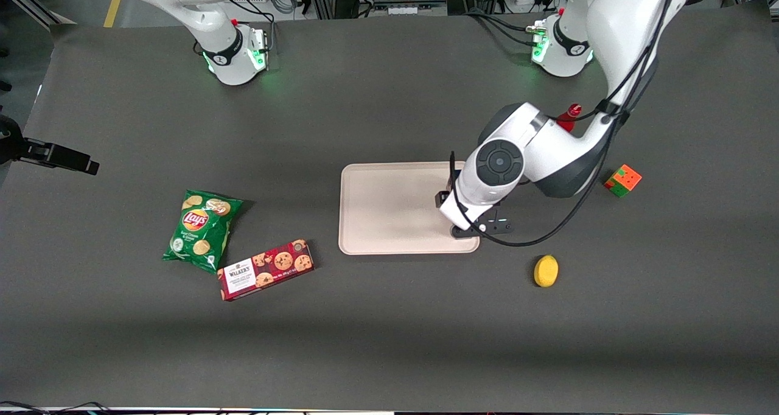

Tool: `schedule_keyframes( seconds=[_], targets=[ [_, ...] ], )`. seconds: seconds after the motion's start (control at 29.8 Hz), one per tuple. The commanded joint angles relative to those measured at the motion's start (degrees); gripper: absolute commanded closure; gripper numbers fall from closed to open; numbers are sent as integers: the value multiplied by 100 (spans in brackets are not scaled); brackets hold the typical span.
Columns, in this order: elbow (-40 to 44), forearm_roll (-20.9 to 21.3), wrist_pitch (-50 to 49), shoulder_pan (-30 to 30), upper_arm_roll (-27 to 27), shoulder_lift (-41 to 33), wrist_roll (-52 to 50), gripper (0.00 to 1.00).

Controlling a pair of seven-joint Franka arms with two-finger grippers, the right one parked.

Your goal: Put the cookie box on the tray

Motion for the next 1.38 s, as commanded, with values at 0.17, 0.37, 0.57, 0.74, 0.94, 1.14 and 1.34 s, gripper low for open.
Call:
schedule_keyframes(
  seconds=[0.17,0.37,0.57,0.74,0.94,1.14,1.34],
  targets=[
    [1733,-539,-2369,251,254,-678,1810,0],
    [1813,-591,-2730,259,1159,-1267,3101,0],
    [1821,-1127,-2739,242,2512,-1540,4604,0],
    [1769,-1277,-2625,233,3207,-1584,5362,0],
    [1313,-1242,-2476,189,3261,-1899,4994,0],
    [127,-1268,-1659,189,3252,-2638,4941,0],
    [-121,-1286,-1605,180,3217,-2849,4870,0]
  ],
)
